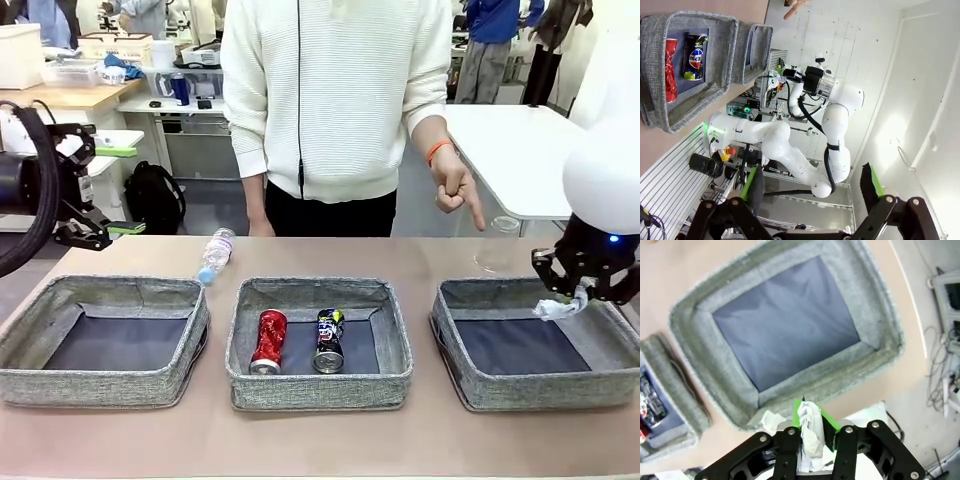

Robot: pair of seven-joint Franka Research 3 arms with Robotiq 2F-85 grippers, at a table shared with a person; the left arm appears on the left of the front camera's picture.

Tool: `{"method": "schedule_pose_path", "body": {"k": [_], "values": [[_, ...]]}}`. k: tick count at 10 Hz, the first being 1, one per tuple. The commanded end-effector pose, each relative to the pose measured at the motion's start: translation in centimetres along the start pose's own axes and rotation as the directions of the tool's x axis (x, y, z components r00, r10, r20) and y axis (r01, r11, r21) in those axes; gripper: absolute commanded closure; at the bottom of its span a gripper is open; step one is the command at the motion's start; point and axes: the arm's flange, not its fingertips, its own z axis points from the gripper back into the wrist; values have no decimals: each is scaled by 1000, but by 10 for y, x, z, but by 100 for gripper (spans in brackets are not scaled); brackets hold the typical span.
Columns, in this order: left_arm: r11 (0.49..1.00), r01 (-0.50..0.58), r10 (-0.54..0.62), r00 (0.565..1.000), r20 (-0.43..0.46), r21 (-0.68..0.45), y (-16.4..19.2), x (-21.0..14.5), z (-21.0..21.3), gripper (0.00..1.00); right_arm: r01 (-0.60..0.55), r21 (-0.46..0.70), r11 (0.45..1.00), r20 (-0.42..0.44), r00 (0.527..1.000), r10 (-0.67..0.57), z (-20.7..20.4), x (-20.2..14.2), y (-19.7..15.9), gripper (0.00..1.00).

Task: Sort the waste into the appropriate baskets.
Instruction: Place the picked waste into the Fabric basket indicated by the person.

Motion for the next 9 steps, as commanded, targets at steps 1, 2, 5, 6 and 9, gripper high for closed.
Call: {"method": "schedule_pose_path", "body": {"k": [1, 2, 5, 6, 9], "values": [[1000, 3, -3, 1000, -2, -22, -3, -2, -2, 0, 6, 17, 1000, 23, 1000, -6, -16, -14, -1, 34], [1000, 3, -3, 1000, -2, -22, -3, -2, -2, 0, 4, 19, 1000, 33, 999, -5, -14, -15, 0, 0], [1000, 3, -3, 1000, -2, -22, -3, -2, -2, 0, 17, 41, 999, 60, 998, -20, -8, -15, 0, 9], [1000, 3, -3, 1000, -2, -22, -3, -2, -2, 0, 17, 48, 999, 63, 998, -20, -8, -15, 0, 0], [1000, 3, -3, 1000, -2, -22, -3, -2, -2, 0, -38, 224, 974, 78, 997, 21, 1, -17, 3, 0]]}}
